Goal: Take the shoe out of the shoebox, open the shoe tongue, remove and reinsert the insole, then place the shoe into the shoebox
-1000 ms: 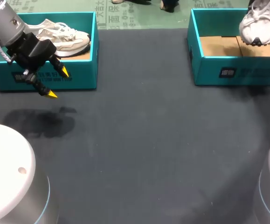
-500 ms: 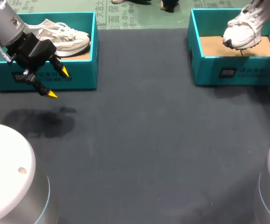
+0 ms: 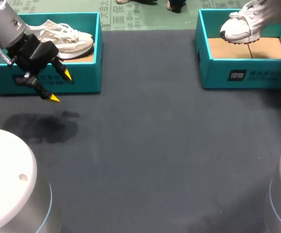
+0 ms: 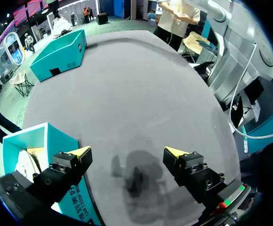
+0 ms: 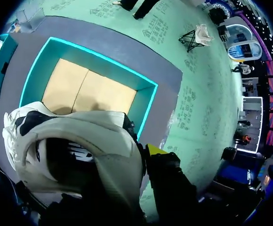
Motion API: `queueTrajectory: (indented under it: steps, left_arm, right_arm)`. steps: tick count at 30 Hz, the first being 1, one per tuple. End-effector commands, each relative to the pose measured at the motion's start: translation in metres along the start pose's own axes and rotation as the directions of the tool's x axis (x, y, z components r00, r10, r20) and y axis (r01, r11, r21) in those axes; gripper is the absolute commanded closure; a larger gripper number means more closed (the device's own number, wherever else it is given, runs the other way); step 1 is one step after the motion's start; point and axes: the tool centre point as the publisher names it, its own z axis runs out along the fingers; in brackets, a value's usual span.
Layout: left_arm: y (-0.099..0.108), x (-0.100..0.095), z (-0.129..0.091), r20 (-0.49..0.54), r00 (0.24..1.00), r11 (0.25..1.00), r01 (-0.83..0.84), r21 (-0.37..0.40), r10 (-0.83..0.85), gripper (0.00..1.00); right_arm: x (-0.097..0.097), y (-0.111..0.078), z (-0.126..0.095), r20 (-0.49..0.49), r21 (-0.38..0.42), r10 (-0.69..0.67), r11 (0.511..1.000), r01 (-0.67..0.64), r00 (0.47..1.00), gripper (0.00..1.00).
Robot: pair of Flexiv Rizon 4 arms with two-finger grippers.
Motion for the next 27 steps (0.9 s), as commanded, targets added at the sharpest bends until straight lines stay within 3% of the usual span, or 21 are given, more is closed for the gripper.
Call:
queueTrajectory:
  steps: [1,3,5,19,27]
  left_arm:
    - [0.0,0.0,0.0,0.0,1.0,1.0,0.0,-0.003,0.0,0.0]
    - [0.0,0.0,0.0,0.0,1.0,1.0,0.0,-0.003,0.0,0.0]
    - [0.0,0.0,0.0,0.0,1.0,1.0,0.0,-0.003,0.0,0.0]
    - [0.0,0.0,0.0,0.0,1.0,1.0,0.0,-0.003,0.0,0.0]
    - [0.0,0.0,0.0,0.0,1.0,1.0,0.0,-0.003,0.0,0.0]
  right_arm:
    - [-0.005,-0.023,0.015,-0.044,-0.016,0.225,0.974,-0.226,0.973,1.0]
    - [-0.003,-0.03,0.018,-0.07,-0.059,0.28,0.957,-0.284,0.958,1.0]
    - [0.001,-0.034,0.02,-0.063,-0.052,0.344,0.936,-0.347,0.937,1.0]
    - [0.001,-0.034,0.02,-0.063,-0.052,0.344,0.936,-0.347,0.937,1.0]
    - [0.01,-0.049,0.052,-0.113,-0.098,0.441,0.887,-0.452,0.89,1.0]
